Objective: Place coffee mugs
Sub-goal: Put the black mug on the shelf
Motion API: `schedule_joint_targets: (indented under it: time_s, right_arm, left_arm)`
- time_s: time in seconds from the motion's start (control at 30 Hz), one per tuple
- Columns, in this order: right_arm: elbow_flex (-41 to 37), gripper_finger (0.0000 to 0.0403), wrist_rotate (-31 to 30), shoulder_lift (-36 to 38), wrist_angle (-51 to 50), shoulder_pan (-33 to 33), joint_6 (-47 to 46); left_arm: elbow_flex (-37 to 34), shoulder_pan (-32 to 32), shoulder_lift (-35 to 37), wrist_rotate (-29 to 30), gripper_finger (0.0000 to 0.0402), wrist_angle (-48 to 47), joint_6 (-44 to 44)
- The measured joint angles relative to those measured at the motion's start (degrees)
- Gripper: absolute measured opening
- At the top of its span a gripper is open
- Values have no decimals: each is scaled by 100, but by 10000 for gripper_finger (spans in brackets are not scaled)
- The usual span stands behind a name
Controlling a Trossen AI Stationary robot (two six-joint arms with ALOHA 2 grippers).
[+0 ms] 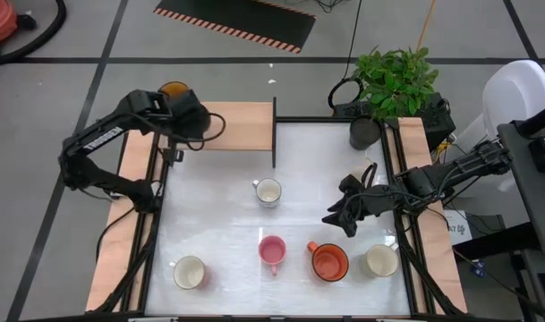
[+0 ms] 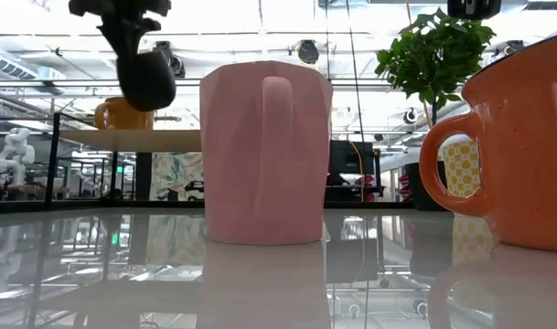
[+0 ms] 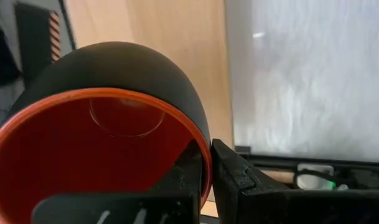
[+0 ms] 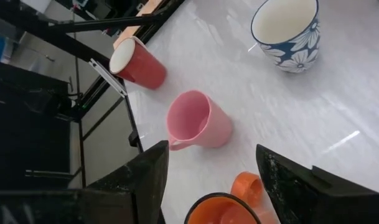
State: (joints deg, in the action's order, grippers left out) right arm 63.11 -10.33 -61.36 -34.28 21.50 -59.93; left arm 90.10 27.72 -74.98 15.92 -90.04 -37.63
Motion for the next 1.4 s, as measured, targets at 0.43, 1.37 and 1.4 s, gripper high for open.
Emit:
schedule_joint_targets:
  time_s: [0.43, 1.37, 1.4]
  right_arm:
    - [0, 222, -161, -44, -22, -2, -1015]
    - [0, 222, -352, -44, 13, -297, -1002]
    - [0, 222, -349, -44, 26, -317, -962]
  left_arm:
    - [-275, 408, 2, -167, 15, 9, -485]
    - [-1075, 425, -4, -236, 61, 53, -38]
    - [-1075, 425, -4, -238, 75, 57, -35]
